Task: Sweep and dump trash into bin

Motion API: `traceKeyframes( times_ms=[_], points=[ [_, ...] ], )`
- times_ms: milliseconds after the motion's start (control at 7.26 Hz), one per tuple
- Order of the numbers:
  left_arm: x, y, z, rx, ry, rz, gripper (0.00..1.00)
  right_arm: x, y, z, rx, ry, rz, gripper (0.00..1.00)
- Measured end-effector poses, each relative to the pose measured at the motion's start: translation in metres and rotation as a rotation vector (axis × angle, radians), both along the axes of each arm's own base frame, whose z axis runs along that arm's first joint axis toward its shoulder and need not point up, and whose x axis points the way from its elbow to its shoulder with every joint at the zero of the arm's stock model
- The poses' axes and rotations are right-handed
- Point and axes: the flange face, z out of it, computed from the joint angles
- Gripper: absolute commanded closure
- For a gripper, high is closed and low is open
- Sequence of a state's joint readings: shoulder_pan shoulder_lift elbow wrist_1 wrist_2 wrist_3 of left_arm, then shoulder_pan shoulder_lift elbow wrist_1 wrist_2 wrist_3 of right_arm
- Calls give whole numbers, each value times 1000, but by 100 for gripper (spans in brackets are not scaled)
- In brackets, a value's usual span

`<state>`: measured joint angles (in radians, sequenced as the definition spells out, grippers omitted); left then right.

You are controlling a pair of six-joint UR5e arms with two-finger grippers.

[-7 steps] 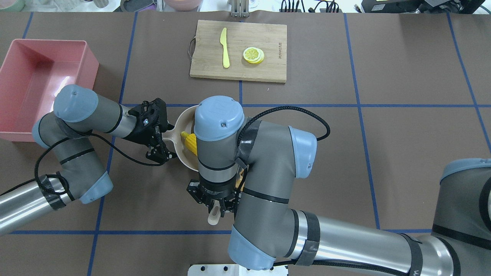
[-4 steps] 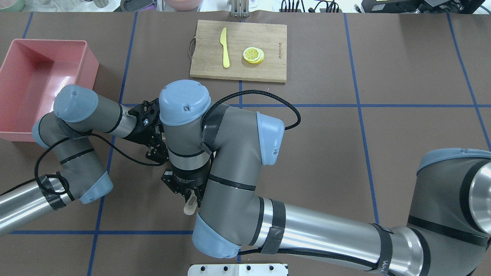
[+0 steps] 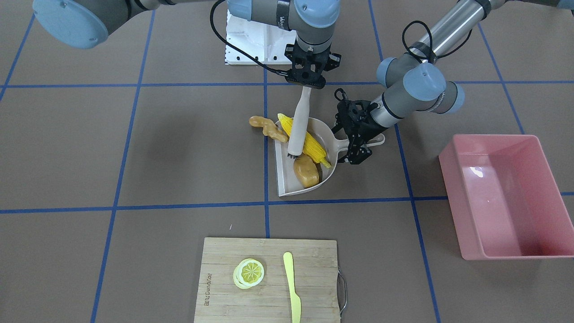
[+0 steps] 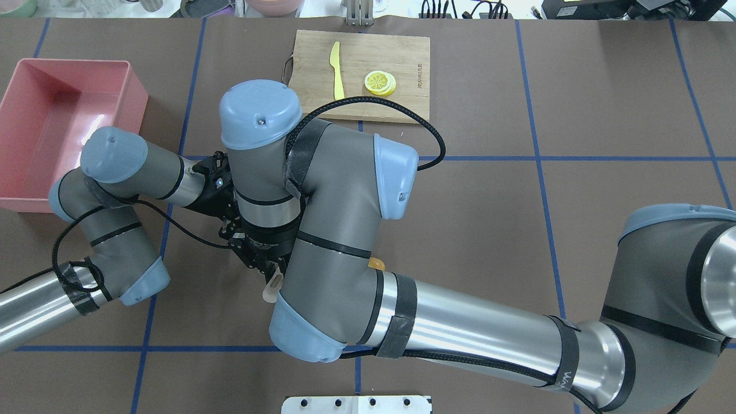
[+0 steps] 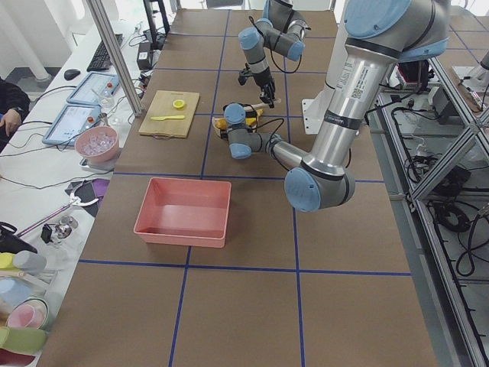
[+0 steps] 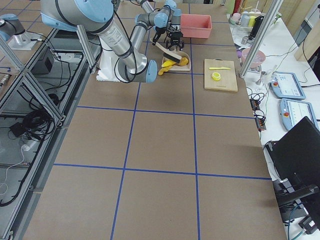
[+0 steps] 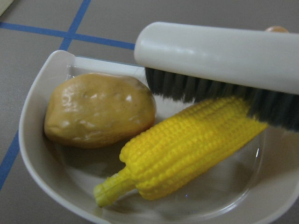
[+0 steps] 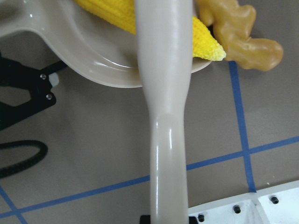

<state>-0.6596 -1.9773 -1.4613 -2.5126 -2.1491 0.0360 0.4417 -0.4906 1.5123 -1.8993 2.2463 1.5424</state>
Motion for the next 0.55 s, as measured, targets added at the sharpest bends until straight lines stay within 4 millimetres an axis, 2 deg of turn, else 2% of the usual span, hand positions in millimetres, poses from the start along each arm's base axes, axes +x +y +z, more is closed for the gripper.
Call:
traceKeyframes(
  times_ms=[138,413,551],
  points=[
    [0,0,0,1,1,0,4,15,3,5,-12,24,4,100],
    [-1,0,-1,1,1,0,4,51,16,31,-16,60,17,100],
    [-1,0,0,0,1,-1,4,62,21,45,-19,72,17,100]
  ],
)
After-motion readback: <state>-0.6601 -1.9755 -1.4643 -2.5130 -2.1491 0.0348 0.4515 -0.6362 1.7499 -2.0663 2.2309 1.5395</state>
